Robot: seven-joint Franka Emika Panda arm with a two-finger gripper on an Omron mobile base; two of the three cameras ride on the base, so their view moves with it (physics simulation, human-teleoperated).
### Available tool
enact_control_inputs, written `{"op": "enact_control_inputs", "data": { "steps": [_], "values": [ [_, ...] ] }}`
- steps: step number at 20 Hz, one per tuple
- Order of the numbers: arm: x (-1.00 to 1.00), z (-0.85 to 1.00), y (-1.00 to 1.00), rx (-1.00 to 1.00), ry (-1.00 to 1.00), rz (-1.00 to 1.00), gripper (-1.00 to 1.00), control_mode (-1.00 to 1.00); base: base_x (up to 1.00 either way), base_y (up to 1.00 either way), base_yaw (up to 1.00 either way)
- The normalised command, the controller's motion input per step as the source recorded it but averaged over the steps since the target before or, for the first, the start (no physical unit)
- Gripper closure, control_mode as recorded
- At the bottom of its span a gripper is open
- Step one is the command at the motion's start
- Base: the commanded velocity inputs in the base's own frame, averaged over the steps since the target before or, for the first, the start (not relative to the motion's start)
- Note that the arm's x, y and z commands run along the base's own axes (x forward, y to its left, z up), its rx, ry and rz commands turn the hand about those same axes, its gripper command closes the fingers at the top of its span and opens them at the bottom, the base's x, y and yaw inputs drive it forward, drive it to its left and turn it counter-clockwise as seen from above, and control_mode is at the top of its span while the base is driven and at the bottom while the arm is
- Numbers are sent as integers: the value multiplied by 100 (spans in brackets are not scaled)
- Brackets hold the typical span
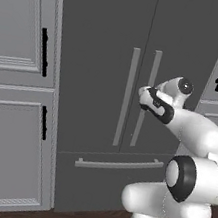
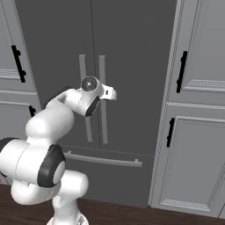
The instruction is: Grab a lemon wedge from the fridge and one ice cube from the ice bowl, and put them in the glass of lemonade.
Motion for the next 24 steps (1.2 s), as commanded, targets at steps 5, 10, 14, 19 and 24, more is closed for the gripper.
{"op": "enact_control_inputs", "data": {
  "steps": [5,10,14,19,24],
  "values": [
    [62,-2,0,0,-12,1,-100,-100,0,0,0],
    [80,-4,-8,0,0,0,-100,-100,0,0,0],
    [90,-2,-28,0,1,1,-100,-100,0,0,0],
    [96,-10,-26,0,6,2,100,-100,0,0,0],
    [-40,7,-9,0,17,0,100,-100,0,0,0]
  ]
}}
